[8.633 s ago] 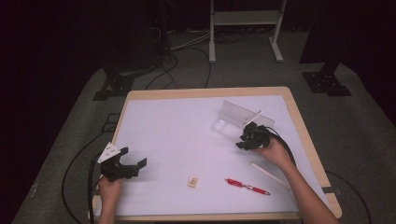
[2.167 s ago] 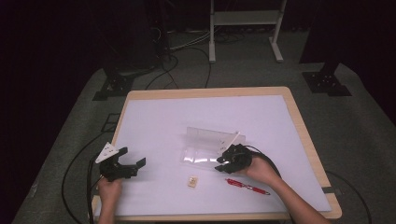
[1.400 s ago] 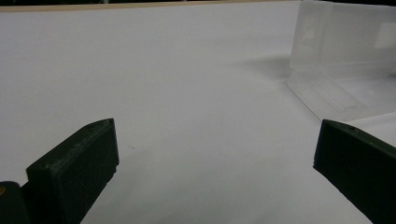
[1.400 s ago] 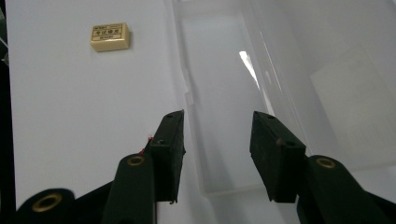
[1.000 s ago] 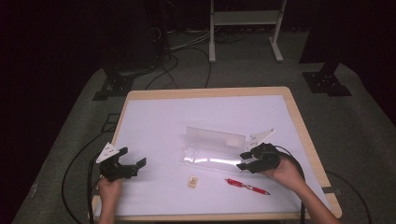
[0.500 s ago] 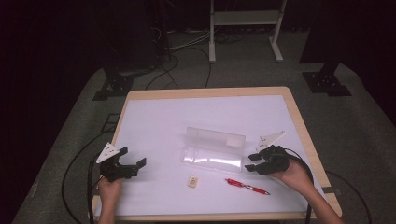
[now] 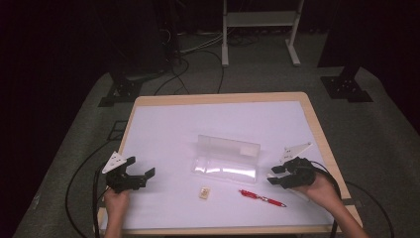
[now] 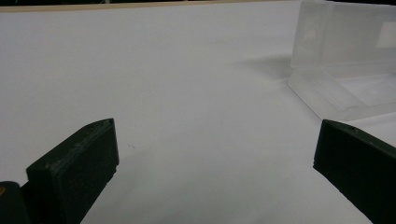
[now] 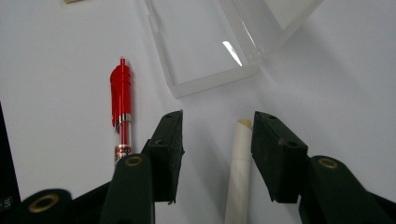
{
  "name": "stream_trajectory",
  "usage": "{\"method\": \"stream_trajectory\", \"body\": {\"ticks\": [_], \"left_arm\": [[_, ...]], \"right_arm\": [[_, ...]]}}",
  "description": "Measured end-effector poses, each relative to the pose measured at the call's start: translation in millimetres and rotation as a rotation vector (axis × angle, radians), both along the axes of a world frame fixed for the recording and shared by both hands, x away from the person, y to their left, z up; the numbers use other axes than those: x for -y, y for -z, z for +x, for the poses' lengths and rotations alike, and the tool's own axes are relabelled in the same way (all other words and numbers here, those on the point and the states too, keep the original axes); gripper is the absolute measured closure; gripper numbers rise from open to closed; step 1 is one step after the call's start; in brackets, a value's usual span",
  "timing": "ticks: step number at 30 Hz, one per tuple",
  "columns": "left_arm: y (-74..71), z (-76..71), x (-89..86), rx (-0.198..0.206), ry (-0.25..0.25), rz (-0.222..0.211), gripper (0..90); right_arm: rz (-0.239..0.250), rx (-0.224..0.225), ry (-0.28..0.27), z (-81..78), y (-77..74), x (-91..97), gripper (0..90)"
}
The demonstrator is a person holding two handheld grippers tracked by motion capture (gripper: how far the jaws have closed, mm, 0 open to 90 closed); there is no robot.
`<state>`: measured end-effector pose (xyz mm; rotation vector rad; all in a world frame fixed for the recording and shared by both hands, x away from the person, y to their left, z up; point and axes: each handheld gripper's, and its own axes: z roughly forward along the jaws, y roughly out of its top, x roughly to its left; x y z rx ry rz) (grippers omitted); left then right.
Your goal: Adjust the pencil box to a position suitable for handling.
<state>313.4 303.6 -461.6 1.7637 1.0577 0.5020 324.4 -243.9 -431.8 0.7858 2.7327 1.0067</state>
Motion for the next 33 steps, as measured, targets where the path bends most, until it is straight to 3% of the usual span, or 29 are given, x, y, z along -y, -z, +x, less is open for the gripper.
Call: {"method": "stream_trajectory", "body": {"ticks": [33], "left_arm": [[0.1, -0.3, 0.3, 0.001, -0.004, 0.002, 0.0]], "right_arm": [[-0.034, -0.054, 0.082, -16.8, 19.7, 35.5, 56.9]]}}
